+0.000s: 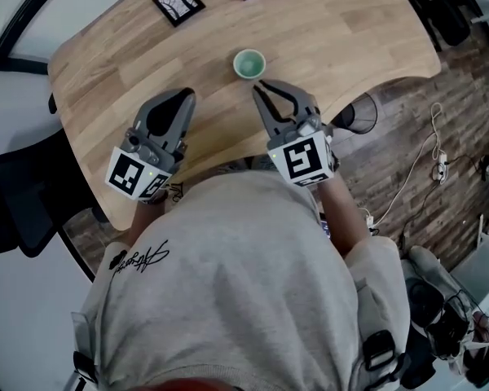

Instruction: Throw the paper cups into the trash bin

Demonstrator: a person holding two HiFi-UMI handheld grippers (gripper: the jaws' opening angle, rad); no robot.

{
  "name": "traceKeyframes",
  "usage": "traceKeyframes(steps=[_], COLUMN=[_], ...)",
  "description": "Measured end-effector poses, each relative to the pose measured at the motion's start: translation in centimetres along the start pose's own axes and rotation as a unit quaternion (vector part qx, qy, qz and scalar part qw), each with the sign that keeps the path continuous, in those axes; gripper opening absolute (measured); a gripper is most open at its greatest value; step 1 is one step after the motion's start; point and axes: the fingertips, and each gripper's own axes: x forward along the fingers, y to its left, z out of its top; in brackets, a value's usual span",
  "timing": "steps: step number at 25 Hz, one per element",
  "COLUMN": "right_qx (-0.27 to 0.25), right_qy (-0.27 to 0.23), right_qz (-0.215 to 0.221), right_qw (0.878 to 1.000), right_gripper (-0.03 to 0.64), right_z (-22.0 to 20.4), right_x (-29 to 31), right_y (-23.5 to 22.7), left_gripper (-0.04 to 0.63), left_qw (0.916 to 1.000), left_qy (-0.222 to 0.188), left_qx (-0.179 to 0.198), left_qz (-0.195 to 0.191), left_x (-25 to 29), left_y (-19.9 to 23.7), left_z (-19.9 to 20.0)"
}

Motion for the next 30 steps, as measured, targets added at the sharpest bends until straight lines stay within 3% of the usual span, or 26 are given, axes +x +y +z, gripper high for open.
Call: traceKeyframes(steps=[4, 8, 15, 30], right_qx=[0.036, 0.073, 0.112, 0.118], right_qy=[-0.002, 0.002, 0.034, 0.104], right_qz=[0.011, -0.006, -0.015, 0.003], right_qw=[0.999, 0.997, 0.993, 0.988], right_gripper=[0.141, 0.249, 0.268, 0.282], right_z=[-2.7, -5.1, -8.2, -13.0], right_x=[1.8, 3.3, 5.4, 9.3], right_y=[0.3, -0.2, -0.8, -0.1], left_gripper=[0.003, 0.003, 0.003, 0.003], left_qw=[0.9998, 0.9994, 0.9986, 0.9972], left_qy=[0.007, 0.013, 0.019, 0.026], left_qx=[-0.008, -0.018, -0.026, -0.026], left_qz=[0.015, 0.028, 0.042, 0.066], left_x=[-0.5, -1.0, -1.5, -3.0], left_y=[0.0, 0.3, 0.8, 2.0], left_z=[-0.6, -1.2, -2.0, -2.4])
